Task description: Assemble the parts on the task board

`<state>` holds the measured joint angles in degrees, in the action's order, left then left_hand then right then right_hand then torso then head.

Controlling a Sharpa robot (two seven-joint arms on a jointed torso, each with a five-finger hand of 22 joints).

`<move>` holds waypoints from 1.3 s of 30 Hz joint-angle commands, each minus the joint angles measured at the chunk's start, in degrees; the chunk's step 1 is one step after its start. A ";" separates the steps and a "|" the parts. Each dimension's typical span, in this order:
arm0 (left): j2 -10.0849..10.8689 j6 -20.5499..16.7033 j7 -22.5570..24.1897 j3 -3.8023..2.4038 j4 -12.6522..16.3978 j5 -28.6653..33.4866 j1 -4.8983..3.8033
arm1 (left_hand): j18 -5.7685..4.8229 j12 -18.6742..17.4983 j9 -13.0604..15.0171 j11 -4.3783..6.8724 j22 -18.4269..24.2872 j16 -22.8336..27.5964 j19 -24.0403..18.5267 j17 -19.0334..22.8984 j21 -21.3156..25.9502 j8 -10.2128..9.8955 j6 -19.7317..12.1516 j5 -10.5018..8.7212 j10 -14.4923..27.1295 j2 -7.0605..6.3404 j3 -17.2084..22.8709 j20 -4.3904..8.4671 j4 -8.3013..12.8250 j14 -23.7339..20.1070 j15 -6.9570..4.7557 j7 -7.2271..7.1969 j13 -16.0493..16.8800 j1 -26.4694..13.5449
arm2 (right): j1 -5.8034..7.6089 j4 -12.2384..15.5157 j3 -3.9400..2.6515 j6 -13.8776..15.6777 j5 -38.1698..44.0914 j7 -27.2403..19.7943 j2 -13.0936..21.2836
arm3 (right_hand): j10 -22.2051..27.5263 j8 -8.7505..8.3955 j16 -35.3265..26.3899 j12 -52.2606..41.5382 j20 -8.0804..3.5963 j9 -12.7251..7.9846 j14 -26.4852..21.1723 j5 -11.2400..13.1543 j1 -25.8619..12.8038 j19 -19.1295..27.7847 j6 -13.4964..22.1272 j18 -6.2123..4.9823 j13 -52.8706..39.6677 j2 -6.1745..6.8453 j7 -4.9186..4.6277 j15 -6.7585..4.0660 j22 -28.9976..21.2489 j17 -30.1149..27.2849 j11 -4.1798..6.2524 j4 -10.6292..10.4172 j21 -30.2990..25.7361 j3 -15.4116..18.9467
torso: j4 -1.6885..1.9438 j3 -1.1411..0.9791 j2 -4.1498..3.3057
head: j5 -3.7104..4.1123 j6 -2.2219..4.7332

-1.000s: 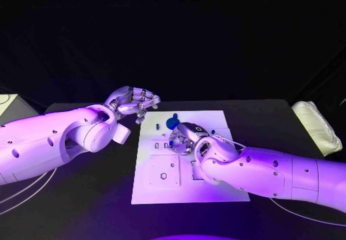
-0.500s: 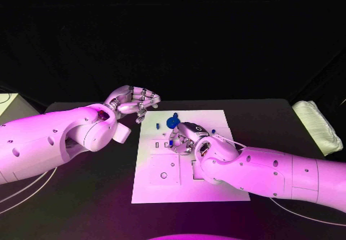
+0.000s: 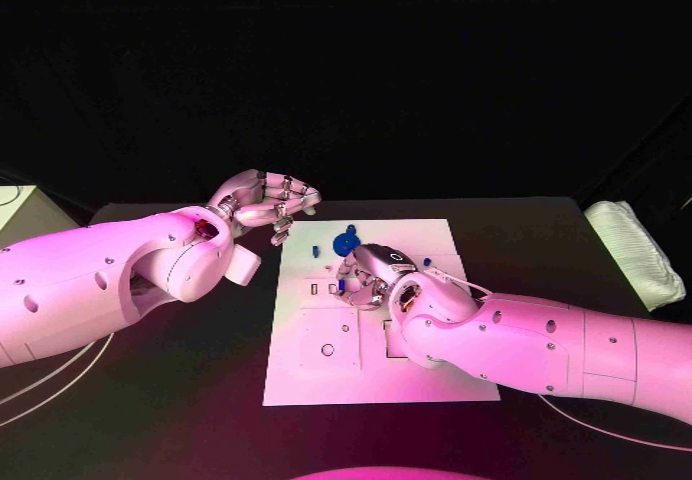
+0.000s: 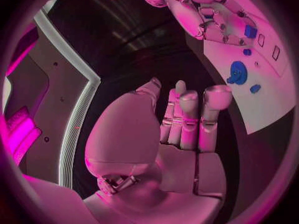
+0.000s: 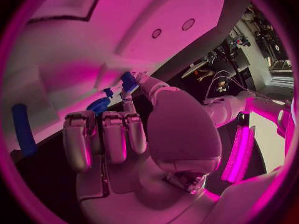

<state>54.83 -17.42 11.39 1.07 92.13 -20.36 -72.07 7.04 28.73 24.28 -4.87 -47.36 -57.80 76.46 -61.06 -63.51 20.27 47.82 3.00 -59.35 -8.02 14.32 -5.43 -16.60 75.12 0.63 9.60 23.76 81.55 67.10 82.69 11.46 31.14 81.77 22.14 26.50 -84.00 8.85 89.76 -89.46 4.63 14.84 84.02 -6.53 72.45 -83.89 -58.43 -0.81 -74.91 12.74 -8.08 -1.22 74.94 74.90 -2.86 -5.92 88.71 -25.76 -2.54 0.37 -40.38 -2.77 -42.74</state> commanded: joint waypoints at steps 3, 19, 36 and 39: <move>-0.01 0.76 0.76 -0.03 0.12 0.30 -0.05 | -0.05 -0.20 0.09 -0.31 -0.05 0.22 0.07 -0.01 -0.36 -0.11 -0.10 -0.24 0.02 0.03 0.40 -0.22 -0.03 -0.34 0.13 0.20 -0.05 -0.52 | -0.04 0.03 0.04 -0.58 0.54 -1.04 -0.08 | -5.21 -0.46 0.24 0.67 0.44 -0.22 5.98 0.83 -0.85 -5.20 0.89 0.26 -14.26 0.27 -0.11 0.50 13.61 15.10 -0.55 -0.08 -0.63 0.79 | -0.01 0.00 0.00 | 0.02 -0.01; -0.27 0.28 -0.11 -0.03 -1.08 -0.30 -0.05 | -0.54 -0.56 0.11 -0.45 -3.43 -2.13 0.98 -2.31 -2.64 -0.22 -0.46 -0.25 -0.04 -0.54 0.23 -0.37 -0.03 1.02 0.24 0.29 -0.44 -0.99 | 0.57 3.03 -0.03 8.23 -2.01 -6.95 2.20 | -3.79 -3.22 0.24 2.73 1.51 -1.75 5.98 3.59 3.61 -4.83 5.41 0.03 -12.80 -1.10 -1.50 1.62 13.04 15.10 -1.85 -8.55 -1.55 21.19 | -0.14 -0.08 0.19 | 0.11 0.32; -5.81 17.66 -27.78 -0.05 -7.04 -21.06 -2.62 | -4.91 41.81 5.43 2.29 -31.96 -32.20 9.20 -28.94 -21.45 7.18 1.91 -0.24 -12.61 2.52 -5.68 1.18 -0.17 14.88 -1.80 -2.63 38.30 -9.60 | 9.24 11.33 -0.88 -8.08 -23.25 -18.83 16.32 | -5.04 -1.66 0.24 0.84 1.25 -1.38 5.98 -2.00 9.68 -5.03 2.58 0.14 -14.09 -3.71 -0.86 1.24 13.38 15.10 -1.31 -9.18 -1.16 18.85 | -0.24 -0.05 1.73 | 0.09 -0.38; -7.54 20.80 -33.12 0.01 -8.29 -24.79 -3.58 | -4.91 42.87 6.27 2.47 -32.03 -32.20 9.15 -28.94 -21.53 8.01 2.30 -0.24 -13.11 3.00 -6.05 1.33 -0.25 14.88 -1.96 -2.90 39.60 -11.11 | 9.89 11.99 -0.90 -8.61 -26.18 -19.29 18.88 | -4.95 -1.32 0.24 0.98 1.22 -1.27 5.98 -2.12 9.50 -4.99 2.18 0.12 -14.00 -3.51 -0.75 1.19 13.32 15.10 -1.23 -9.24 -1.25 18.86 | -0.18 -0.17 1.91 | -0.20 -0.60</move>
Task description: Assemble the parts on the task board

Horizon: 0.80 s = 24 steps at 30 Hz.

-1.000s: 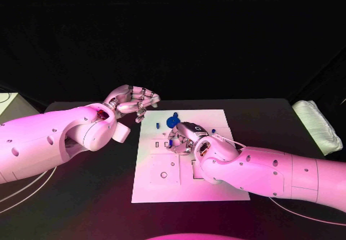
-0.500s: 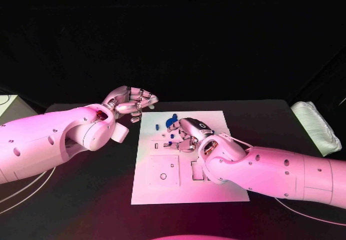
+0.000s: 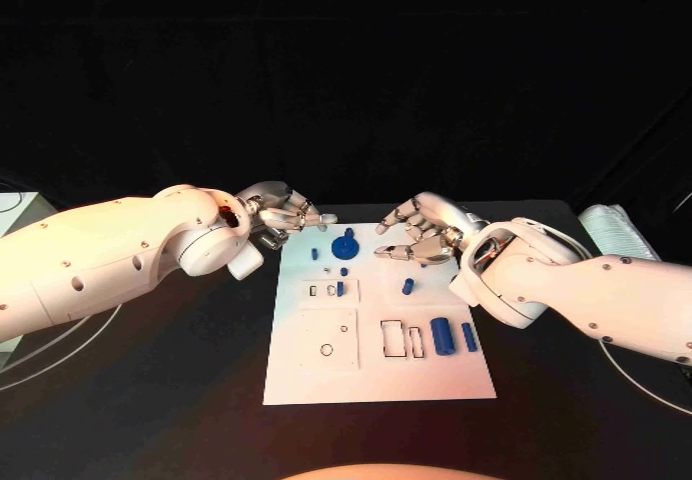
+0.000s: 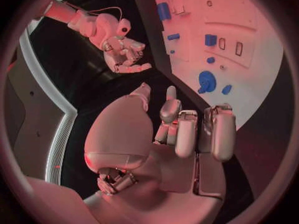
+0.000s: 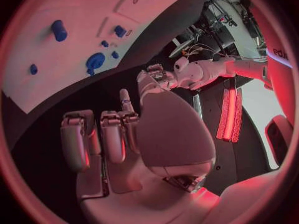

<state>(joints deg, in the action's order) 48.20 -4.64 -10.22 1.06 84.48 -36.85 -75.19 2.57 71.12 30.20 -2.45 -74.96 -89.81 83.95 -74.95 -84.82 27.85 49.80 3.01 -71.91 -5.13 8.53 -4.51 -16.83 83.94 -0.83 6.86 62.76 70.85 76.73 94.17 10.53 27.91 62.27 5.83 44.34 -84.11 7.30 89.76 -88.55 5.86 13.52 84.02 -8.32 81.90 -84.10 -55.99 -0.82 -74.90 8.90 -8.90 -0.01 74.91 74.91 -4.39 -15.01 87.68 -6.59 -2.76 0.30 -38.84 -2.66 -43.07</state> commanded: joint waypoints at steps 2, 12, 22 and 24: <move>-2.13 10.35 -14.54 0.15 -1.30 -10.75 -0.93 | -0.46 0.99 1.07 0.24 -4.57 -0.19 1.67 -15.05 -0.32 1.09 0.51 -0.25 -0.80 0.39 -0.43 0.52 -0.04 6.06 -0.64 -0.35 1.26 -1.17 | 0.55 0.50 0.01 -4.54 -8.76 -3.55 2.18 | -4.87 0.30 0.24 0.03 -0.03 0.08 5.98 -0.35 -0.02 -4.75 -0.33 0.11 -14.03 0.34 0.09 -0.04 13.31 15.09 0.32 -0.19 -0.28 -0.31 | 0.07 -0.23 0.45 | -0.49 -0.39; -9.00 15.50 -24.17 2.80 -4.15 -21.07 -3.47 | -0.45 0.12 4.75 0.55 -4.66 -0.19 1.48 -15.05 -0.39 3.58 -0.39 -0.25 0.89 1.03 -1.51 0.80 -0.09 6.06 -0.91 -0.76 0.31 -4.61 | 1.98 -2.98 -0.32 2.55 -18.53 -6.39 3.65 | -4.42 0.52 0.24 0.68 -0.07 0.15 5.98 -0.47 -0.36 -4.45 -0.48 -0.07 -13.57 0.42 0.16 -0.10 12.85 15.09 0.39 -0.39 -0.96 -0.28 | 0.24 -0.63 0.52 | -0.55 -0.89; -14.90 17.84 -26.82 4.79 -8.19 -21.65 -4.93 | -0.40 -0.53 6.15 0.53 -4.47 -0.19 1.31 -15.05 -0.29 4.24 -1.12 -0.23 1.71 1.56 -1.69 0.79 -0.09 6.06 -0.89 -0.74 -0.40 -5.81 | 2.52 -5.91 -0.58 5.06 -19.72 -7.28 2.53 | -3.49 0.42 0.24 1.99 -0.13 0.09 5.98 -0.65 -0.61 -3.76 0.25 -0.48 -12.63 0.71 0.10 -0.14 11.82 15.09 0.37 -0.50 -2.49 -0.30 | 0.03 -0.54 0.45 | -0.57 -1.42; -15.73 18.66 -26.96 5.18 -8.73 -21.28 -4.99 | -0.41 -0.60 6.49 0.50 -4.53 -0.19 1.32 -15.05 -0.31 4.35 -1.36 -0.23 1.84 1.91 -1.52 0.76 -0.08 6.06 -0.86 -0.71 -0.43 -5.96 | 2.58 -6.36 -0.63 5.52 -19.97 -7.72 2.25 | -2.95 0.41 0.24 2.75 -0.14 0.09 5.98 -0.67 -0.66 -3.33 0.53 -0.73 -12.10 0.80 0.06 -0.13 11.18 15.09 0.34 -0.54 -3.46 -0.34 | -0.03 -0.53 0.41 | -0.53 -1.53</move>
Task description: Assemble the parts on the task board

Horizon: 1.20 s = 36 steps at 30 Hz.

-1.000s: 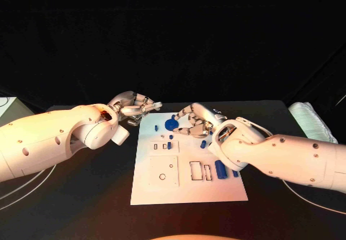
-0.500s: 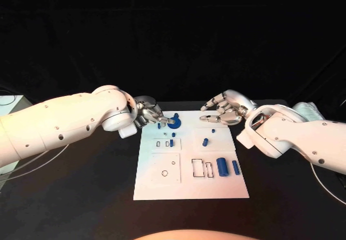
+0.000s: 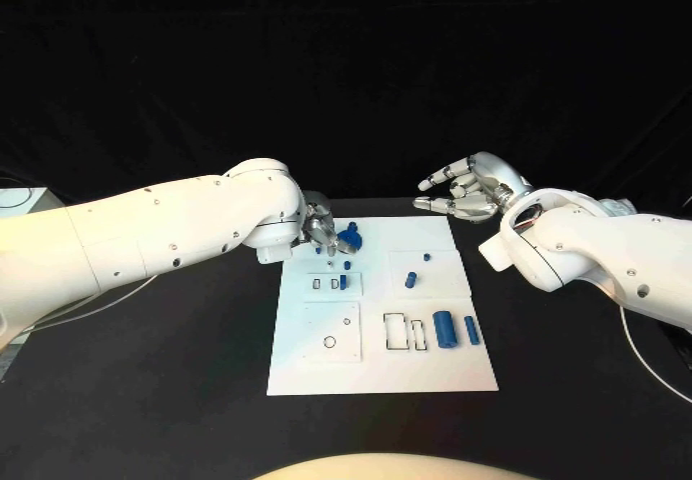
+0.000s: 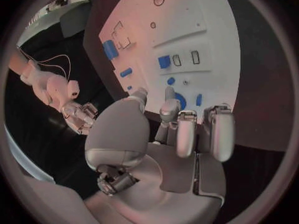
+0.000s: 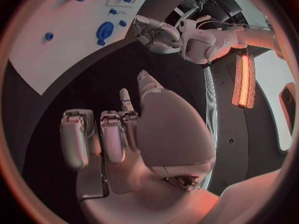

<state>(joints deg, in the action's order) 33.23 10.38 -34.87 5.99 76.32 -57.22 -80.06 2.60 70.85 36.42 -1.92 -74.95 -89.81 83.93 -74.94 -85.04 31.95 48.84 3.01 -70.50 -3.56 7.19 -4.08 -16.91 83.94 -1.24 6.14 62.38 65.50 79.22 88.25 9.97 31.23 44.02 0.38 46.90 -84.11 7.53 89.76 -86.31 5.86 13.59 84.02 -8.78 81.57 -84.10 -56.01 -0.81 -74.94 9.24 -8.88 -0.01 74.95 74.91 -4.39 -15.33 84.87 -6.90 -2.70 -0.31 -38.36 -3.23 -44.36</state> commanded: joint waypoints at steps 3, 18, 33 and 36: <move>-1.64 5.29 -2.53 0.97 -1.17 -0.22 -0.16 | -0.44 -0.33 0.41 -0.04 -4.58 -0.19 1.35 -15.06 -0.10 0.30 -0.48 -0.23 0.45 0.48 -0.08 0.32 0.01 6.06 -0.45 0.01 -0.04 -0.65 | 0.22 -1.31 -0.12 3.27 -3.06 -3.74 -0.84 | -1.48 0.33 0.24 2.56 -0.13 0.06 5.98 -0.23 -0.30 -2.28 0.98 -1.32 -10.60 0.60 0.00 -0.14 9.57 15.09 0.30 -0.23 -3.03 -0.22 | 0.02 0.09 -0.03 | 0.26 -0.32; -4.09 7.53 -2.15 2.97 -3.02 1.38 -0.11 | -0.43 -0.64 0.79 -0.09 -4.51 -0.19 1.28 -15.06 -0.06 0.39 -0.76 -0.23 0.83 0.85 0.17 0.29 0.02 6.06 -0.40 0.06 -0.39 -0.82 | 0.89 -6.11 -0.16 5.98 -13.15 -10.14 -3.26 | 26.72 5.41 -46.50 47.11 1.03 1.38 -15.49 -0.97 0.99 17.11 6.67 -9.73 30.60 2.74 -1.18 1.12 -32.18 -23.16 -0.76 -0.38 -62.41 -7.77 | 0.04 0.16 0.02 | 0.35 -0.67; -5.54 6.78 -1.10 3.54 -4.96 1.89 0.49 | -0.43 -0.96 1.85 -0.16 -4.60 -0.19 1.24 -15.06 -0.09 0.50 -1.51 -0.22 1.27 1.33 1.64 0.17 0.14 6.06 -0.32 0.15 -0.67 0.55 | 0.98 -6.74 -0.16 5.15 -15.77 -11.36 -3.87 | 26.93 7.60 -76.16 64.52 5.37 1.08 -20.38 -1.46 -1.53 20.43 8.14 -9.71 59.67 4.73 -3.52 5.08 -56.63 -38.74 -3.95 1.57 -81.33 -14.37 | 0.15 0.12 -0.03 | 0.60 -1.04; -5.71 6.80 -1.00 3.75 -5.38 2.01 0.71 | -0.44 -0.98 2.02 -0.17 -4.66 -0.19 1.26 -15.06 -0.13 0.51 -1.58 -0.22 1.29 1.41 1.97 0.15 0.14 6.06 -0.31 0.16 -0.68 0.80 | 0.98 -6.79 -0.16 4.96 -15.93 -11.42 -3.95 | 26.69 7.44 -77.66 65.20 5.65 0.88 -20.23 -1.52 -1.95 20.82 8.15 -9.74 61.69 4.72 -3.70 5.32 -58.73 -40.18 -4.13 2.15 -81.28 -14.69 | 0.15 0.12 -0.06 | 0.65 -1.18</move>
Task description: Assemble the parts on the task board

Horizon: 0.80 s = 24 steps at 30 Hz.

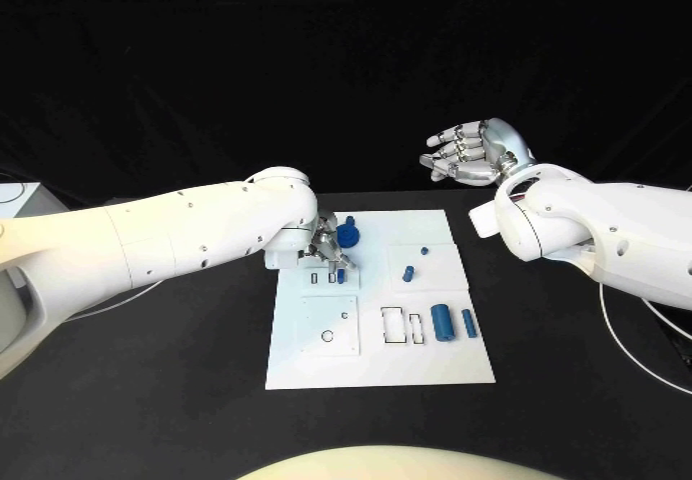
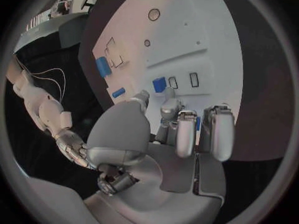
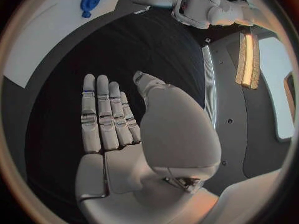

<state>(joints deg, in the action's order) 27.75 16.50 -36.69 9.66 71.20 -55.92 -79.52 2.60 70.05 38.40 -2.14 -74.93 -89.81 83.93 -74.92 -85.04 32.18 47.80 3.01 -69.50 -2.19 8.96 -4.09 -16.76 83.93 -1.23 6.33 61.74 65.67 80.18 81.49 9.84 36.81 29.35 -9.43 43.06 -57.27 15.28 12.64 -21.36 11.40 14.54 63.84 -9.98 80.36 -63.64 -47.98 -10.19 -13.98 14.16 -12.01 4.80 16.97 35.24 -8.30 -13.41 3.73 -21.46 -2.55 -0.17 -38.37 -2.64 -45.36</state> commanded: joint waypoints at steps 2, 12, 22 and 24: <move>-0.32 0.66 0.91 0.21 -0.51 0.83 0.33 | -0.44 -0.19 0.12 0.05 -4.65 -0.19 1.24 -15.08 -0.12 0.28 -0.58 -0.22 0.29 0.06 0.36 0.16 -0.01 6.07 -0.31 -0.03 -0.03 0.74 | 0.03 -0.06 -0.03 -0.69 -1.33 -1.64 -0.12 | -0.21 -0.35 -0.80 0.34 0.16 -0.12 0.04 -0.32 -0.86 0.36 0.14 -0.36 1.13 -0.21 -0.61 0.55 -1.18 -0.79 -0.25 0.36 -0.13 -0.17 | 0.00 -0.01 -0.07 | 0.08 -0.28; -0.44 0.38 1.32 0.43 -1.08 1.20 0.80 | -0.45 -0.29 0.98 0.05 -4.74 -0.19 1.22 -15.08 -0.16 0.12 -0.87 -0.22 0.38 0.27 3.13 0.10 0.01 6.07 -0.30 -0.01 -0.03 2.42 | 0.03 -0.30 -0.03 -0.89 -1.44 -1.58 -0.33 | -0.26 -0.46 -1.59 0.61 0.29 -0.25 0.16 -0.39 -1.15 0.48 0.18 -0.36 2.28 -0.28 -0.70 0.67 -2.44 -1.59 -0.36 0.75 -0.12 -0.32 | 0.08 0.00 0.09 | 0.14 -0.62; -0.40 0.97 2.29 0.46 -0.81 2.77 0.88 | -0.47 -0.60 2.12 0.25 -4.94 -0.19 1.23 -15.08 -0.22 -0.31 -0.72 -0.22 0.48 -0.75 9.64 0.15 0.07 6.07 -0.47 -0.21 -0.12 4.89 | 0.02 -0.77 -0.02 -1.14 -1.45 -1.19 -0.76 | -0.24 -0.55 -1.94 0.72 0.35 -0.33 0.21 -0.37 -1.33 0.53 0.26 -0.36 2.81 -0.28 -0.77 0.74 -3.00 -1.94 -0.43 0.93 -0.11 -0.35 | 0.08 0.01 0.09 | 0.11 -0.72; -0.41 0.87 2.50 0.46 -0.69 3.18 0.88 | -0.48 -0.60 2.42 0.34 -5.00 -0.19 1.25 -15.08 -0.25 -0.28 -0.56 -0.21 0.41 -1.03 11.20 0.16 0.13 6.07 -0.54 -0.31 -0.06 5.24 | 0.02 -0.87 -0.02 -1.19 -1.45 -1.11 -0.85 | -0.24 -0.55 -1.94 0.72 0.35 -0.33 0.21 -0.37 -1.33 0.53 0.26 -0.36 2.81 -0.28 -0.77 0.74 -3.00 -1.94 -0.43 0.93 -0.11 -0.35 | 0.09 -0.01 0.09 | 0.06 -0.75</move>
<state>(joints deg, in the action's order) 27.46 16.54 -35.51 10.12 70.30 -54.12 -78.66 2.61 69.70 40.77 -1.94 -74.92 -89.81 83.93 -74.92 -85.04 32.17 47.19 3.00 -69.31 -3.18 19.99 -4.10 -16.66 84.05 -1.35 6.14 61.62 70.57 80.19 80.65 9.85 36.57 27.91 -10.00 42.28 -57.48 15.05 11.08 -20.85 11.60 14.30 64.06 -9.97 79.54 -63.43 -47.98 -10.19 -11.22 13.80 -12.01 5.01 14.02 33.35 -8.49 -12.70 3.73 -21.83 -2.46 -0.16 -38.28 -2.50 -46.07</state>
